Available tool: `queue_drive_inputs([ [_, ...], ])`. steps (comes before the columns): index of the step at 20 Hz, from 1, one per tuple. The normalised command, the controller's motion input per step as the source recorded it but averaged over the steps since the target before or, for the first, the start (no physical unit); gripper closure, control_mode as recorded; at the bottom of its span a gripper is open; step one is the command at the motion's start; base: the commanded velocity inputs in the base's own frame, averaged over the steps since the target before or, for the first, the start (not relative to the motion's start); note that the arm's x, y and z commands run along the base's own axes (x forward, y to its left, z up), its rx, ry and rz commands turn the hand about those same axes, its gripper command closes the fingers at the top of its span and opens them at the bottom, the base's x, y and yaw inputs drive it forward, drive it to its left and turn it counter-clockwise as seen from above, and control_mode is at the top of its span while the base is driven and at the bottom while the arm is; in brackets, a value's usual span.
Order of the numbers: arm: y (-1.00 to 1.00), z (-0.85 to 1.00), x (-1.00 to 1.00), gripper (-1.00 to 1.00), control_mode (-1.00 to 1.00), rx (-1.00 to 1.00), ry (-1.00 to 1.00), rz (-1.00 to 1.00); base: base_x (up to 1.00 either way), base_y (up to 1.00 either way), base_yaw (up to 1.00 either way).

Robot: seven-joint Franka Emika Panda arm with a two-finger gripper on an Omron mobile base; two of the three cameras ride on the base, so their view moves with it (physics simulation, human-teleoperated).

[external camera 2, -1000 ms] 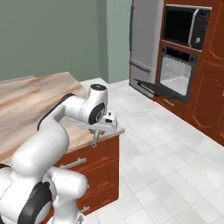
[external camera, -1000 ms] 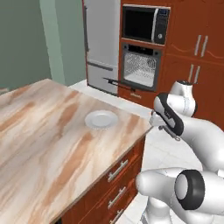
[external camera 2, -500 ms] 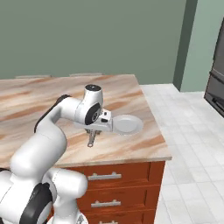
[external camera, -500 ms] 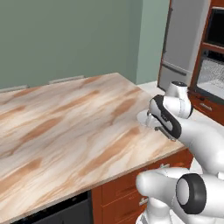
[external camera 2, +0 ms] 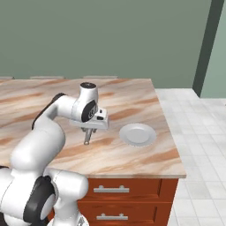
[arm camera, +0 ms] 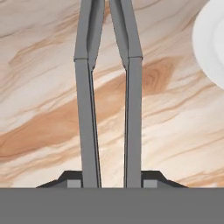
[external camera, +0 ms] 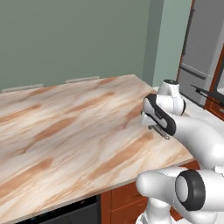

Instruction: Pick up the tongs from the counter and place them near the plate next to the oven.

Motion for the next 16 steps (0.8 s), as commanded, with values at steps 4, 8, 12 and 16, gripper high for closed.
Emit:
queue_drive_inputs([
  [4, -0.07, -0.2, 0.28, 1.0, -1.0, -0.07, -0.01, 0.0, 0.03, 0.0, 0.0],
  [8, -0.09, -0.4, 0.54, 1.0, -1.0, -0.12, -0.08, 0.0, 0.0, 0.0, 0.0],
  [12, -0.25, -0.51, 0.54, 1.0, -1.0, -0.14, -0.07, 0.0, 0.0, 0.0, 0.0],
  [16, -0.38, -0.41, 0.49, 1.0, -1.0, -0.07, 0.03, 0.0, 0.0, 0.0, 0.0],
])
